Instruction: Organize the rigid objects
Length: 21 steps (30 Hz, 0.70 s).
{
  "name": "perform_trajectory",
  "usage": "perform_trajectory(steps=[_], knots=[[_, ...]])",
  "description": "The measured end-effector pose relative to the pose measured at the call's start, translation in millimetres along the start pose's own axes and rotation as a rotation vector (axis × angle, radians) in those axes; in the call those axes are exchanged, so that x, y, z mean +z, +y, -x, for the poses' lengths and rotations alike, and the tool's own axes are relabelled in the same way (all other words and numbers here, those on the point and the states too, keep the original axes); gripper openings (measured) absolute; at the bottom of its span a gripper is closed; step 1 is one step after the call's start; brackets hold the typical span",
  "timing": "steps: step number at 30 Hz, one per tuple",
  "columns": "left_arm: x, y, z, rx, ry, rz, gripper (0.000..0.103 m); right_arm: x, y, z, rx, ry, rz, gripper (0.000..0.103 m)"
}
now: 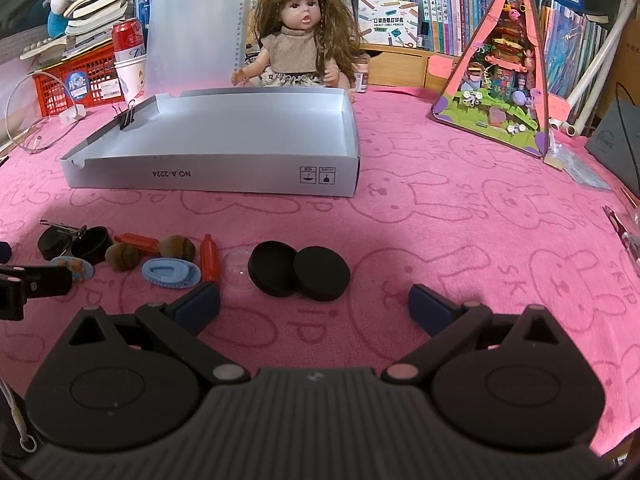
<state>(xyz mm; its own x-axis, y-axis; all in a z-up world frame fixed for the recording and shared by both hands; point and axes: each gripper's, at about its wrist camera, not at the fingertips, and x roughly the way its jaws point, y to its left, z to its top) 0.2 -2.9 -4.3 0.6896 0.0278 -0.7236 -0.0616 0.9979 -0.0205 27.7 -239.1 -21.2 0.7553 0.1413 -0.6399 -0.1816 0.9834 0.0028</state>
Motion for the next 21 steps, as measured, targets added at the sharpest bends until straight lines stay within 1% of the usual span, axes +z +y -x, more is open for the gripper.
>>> perform_trajectory(steps=[3,13,18,21], knots=[[0,-2,-1,0.008,0.007,-0.022,0.103,0,0,1,0.002,-0.009,-0.006,0.103],[-1,-3,0,0.006,-0.005,-0.025,0.103,2,2,10,0.027,-0.061,-0.006,0.103],[0,-1,2,-0.005,-0.003,-0.008,0.103,4,2,12,0.041,-0.065,-0.015,0.100],[2,2,5,-0.020,-0.005,0.017,0.099,4,2,12,0.041,-0.067,-0.012,0.096]])
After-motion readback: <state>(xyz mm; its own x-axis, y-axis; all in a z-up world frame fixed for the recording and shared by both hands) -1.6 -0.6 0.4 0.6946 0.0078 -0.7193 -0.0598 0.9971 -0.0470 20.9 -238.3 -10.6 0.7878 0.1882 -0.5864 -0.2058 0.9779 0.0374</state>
